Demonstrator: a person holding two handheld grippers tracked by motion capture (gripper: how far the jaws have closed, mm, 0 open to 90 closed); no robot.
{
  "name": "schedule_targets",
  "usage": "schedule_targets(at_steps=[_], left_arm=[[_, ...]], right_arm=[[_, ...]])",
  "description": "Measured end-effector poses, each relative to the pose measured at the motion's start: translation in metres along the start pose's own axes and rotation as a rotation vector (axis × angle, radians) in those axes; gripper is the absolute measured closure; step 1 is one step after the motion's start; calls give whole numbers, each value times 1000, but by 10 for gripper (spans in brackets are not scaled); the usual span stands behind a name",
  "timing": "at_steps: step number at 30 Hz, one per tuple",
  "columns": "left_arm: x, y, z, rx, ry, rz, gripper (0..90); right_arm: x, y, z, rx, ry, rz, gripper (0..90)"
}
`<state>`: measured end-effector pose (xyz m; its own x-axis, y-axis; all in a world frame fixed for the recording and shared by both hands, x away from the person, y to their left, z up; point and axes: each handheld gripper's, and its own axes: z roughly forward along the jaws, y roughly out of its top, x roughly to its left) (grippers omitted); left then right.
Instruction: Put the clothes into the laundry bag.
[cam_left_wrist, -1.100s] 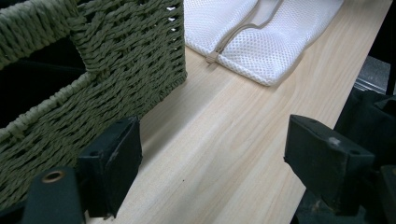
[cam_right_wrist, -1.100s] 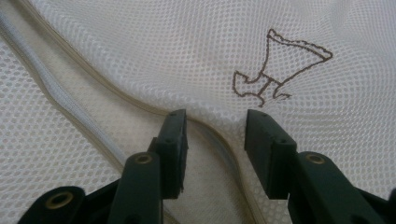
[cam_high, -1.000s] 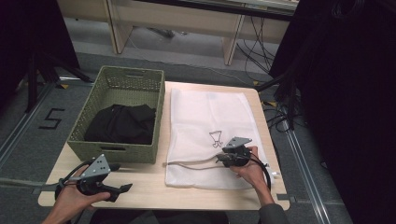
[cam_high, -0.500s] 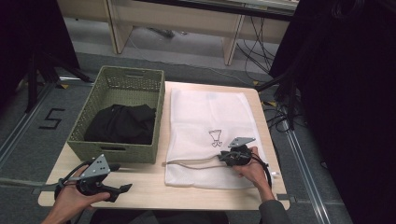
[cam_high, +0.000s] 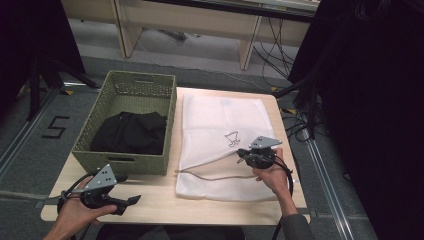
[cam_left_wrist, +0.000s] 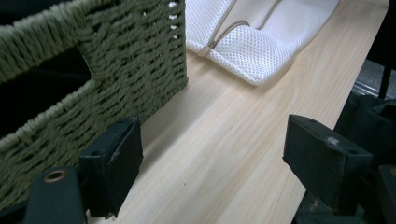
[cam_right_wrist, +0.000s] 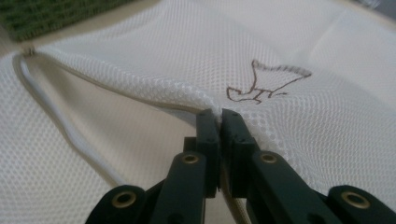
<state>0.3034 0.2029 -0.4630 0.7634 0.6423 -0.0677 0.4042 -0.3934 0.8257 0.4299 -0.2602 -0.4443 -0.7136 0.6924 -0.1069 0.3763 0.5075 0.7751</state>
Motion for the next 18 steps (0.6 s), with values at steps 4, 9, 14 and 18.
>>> schedule_targets(at_steps=[4,9,14,18], left_arm=[[1,3,0,-8,-5,27,192],[2,11,-2,-36,23,29,182],[3,23,-9,-48,81,53,176],[3,36,-13,-59,83,36,182]], right_arm=[[2,14,-10,-54,-34,5,880],[1,30,-17,-95,-58,-23,880],[-1,35,-18,-112,-71,-15,880],[-3,36,-20,-114,-82,-22,880]])
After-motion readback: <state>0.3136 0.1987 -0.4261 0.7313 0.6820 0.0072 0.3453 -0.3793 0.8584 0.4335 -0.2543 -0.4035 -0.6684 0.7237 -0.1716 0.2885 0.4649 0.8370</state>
